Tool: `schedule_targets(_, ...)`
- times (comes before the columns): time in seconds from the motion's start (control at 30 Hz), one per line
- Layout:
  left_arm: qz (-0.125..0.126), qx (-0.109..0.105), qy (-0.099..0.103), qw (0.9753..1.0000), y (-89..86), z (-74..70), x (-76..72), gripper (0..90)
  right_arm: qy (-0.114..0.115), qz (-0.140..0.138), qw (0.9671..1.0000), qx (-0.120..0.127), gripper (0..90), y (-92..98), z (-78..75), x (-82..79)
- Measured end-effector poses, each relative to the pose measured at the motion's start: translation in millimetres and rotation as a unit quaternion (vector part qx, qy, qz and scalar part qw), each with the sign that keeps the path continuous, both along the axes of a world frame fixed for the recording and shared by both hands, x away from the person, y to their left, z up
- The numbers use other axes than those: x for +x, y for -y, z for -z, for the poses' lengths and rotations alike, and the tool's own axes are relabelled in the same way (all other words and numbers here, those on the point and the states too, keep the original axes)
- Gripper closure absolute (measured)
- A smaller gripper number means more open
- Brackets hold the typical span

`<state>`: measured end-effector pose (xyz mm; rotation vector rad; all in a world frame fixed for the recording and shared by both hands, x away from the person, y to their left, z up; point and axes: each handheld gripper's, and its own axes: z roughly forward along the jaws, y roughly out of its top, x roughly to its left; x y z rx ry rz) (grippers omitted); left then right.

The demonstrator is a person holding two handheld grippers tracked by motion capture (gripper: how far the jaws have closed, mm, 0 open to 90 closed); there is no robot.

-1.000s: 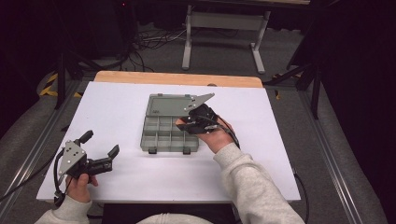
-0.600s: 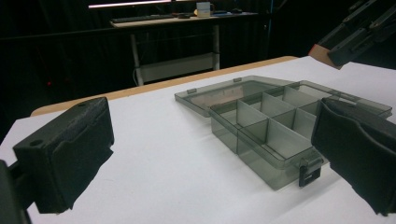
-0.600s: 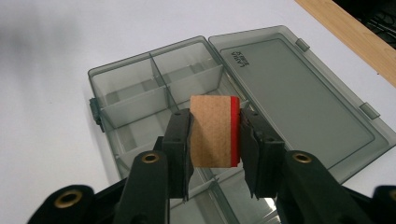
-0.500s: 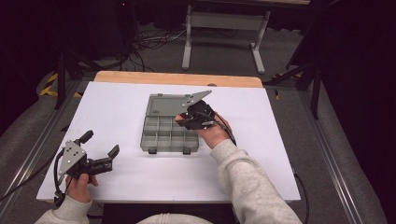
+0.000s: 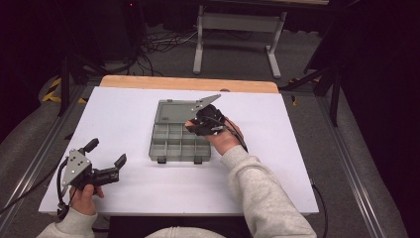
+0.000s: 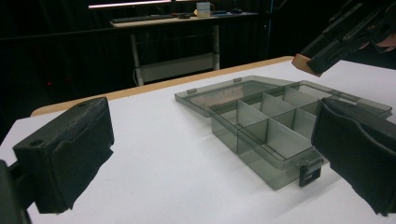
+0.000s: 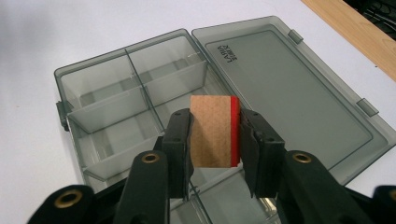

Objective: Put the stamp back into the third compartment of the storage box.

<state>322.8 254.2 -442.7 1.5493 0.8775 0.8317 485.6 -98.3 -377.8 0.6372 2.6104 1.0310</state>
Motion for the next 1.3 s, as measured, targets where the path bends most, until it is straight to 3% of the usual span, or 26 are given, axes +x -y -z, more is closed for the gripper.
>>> schedule_targets(0.6, -0.001, 0.001, 0.0, 1.0, -0.5, 0.0, 0.1, 0.1, -0.014, -0.008, 0.9995, -0.029, 66.2, -7.4, 19.9, 13.1)
schedule_targets(1.3, -0.001, -0.002, 0.0, 1.0, -0.4, 0.1, 0.2, 0.1, -0.025, -0.017, 0.9985, -0.045, 66.2, -11.4, 30.8, 18.2)
